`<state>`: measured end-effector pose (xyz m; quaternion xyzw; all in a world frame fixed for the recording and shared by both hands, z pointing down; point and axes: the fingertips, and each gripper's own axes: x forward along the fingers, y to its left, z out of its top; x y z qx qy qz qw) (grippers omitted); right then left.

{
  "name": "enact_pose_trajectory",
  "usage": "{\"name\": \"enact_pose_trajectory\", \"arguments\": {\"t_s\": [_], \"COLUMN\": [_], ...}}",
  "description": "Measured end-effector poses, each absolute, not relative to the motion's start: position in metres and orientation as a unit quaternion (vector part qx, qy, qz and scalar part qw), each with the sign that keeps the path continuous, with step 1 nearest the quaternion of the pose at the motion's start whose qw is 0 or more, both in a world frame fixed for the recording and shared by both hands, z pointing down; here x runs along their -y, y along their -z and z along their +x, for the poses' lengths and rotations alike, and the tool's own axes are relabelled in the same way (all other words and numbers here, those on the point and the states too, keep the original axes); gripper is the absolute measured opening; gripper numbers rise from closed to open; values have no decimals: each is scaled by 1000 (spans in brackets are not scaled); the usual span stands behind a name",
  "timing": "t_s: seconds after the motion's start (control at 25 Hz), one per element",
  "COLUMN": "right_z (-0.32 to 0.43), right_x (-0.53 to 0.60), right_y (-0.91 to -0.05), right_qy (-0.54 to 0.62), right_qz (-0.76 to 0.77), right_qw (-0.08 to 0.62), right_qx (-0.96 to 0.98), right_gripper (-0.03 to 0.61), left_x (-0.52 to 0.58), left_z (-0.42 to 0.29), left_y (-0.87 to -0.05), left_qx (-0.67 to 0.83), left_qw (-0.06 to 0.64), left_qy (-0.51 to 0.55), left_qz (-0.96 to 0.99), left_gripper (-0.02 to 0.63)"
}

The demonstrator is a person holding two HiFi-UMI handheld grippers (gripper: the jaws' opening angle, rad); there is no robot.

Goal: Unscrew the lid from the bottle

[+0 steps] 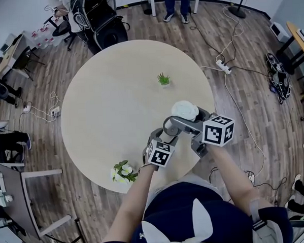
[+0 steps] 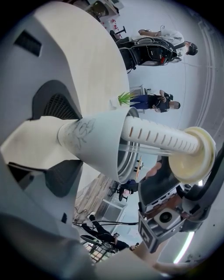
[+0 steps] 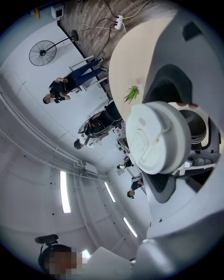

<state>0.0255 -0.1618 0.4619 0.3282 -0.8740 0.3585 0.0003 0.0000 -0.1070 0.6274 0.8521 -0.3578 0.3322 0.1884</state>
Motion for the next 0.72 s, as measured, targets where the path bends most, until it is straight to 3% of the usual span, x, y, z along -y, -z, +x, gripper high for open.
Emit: {"name": "enact_pose_trajectory", "arguments": {"t_s": [0.72], "right_z": [46], "right_x": [160], "right_y": [-430], "right_qy": [-374], "right_qz": [338], "right_qw": [-73], "right_qx": [861], "right_gripper": [457], "left_x": [108], "left_z": [0], "left_y": [-628], "left_qx": [353], "left_qw": [191], "left_qy": [-343], "left_qz": [849], "left_gripper": [296]}}
